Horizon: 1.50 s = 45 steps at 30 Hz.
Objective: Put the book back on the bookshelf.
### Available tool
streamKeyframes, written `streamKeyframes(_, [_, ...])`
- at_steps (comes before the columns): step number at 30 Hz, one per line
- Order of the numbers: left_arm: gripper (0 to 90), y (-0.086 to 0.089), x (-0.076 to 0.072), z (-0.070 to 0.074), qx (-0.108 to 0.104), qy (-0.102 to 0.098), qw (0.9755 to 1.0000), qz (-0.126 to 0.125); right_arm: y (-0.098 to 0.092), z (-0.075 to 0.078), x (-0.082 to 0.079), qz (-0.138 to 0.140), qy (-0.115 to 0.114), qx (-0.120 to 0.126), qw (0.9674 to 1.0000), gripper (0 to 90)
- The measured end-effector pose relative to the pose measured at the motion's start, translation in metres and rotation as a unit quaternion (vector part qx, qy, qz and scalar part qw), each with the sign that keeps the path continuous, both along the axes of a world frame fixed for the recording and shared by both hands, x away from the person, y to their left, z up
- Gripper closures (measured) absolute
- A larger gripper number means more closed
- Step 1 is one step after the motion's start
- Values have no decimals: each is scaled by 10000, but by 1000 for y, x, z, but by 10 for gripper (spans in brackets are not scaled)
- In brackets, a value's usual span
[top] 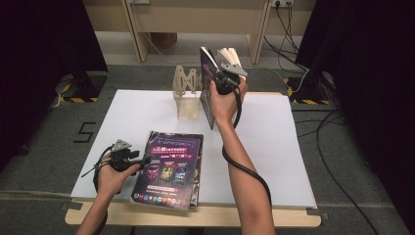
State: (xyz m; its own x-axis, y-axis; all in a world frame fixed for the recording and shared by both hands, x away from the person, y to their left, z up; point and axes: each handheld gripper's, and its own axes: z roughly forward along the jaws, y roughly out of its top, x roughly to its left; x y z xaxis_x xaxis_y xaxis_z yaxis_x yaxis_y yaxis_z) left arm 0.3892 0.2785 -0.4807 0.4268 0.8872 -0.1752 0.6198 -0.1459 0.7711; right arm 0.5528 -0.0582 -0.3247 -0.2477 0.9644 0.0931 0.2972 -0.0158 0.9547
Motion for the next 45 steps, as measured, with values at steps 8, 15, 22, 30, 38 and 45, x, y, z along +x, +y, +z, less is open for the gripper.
streamKeyframes(8, [388,-3,0,-1,34,21,10000,-51,-2,1,-11,55,6,-64,10000,683])
streamKeyframes(15, [388,-4,-1,0,39,18,10000,-54,-3,2,-17,110,103,-14,9999,715])
streamKeyframes(22, [387,-3,-1,0,30,7,10000,-44,-5,1,-20,141,137,64,9998,696])
streamKeyframes(30, [386,-4,-1,1,30,15,10000,-60,-7,-5,-29,134,141,80,9998,650])
streamKeyframes(38, [385,-5,-1,0,26,41,10000,-73,-10,-11,-41,211,207,103,9995,635])
streamKeyframes(45, [386,-6,-1,-1,-9,73,9999,-75,-16,-15,-50,284,283,130,9991,629])
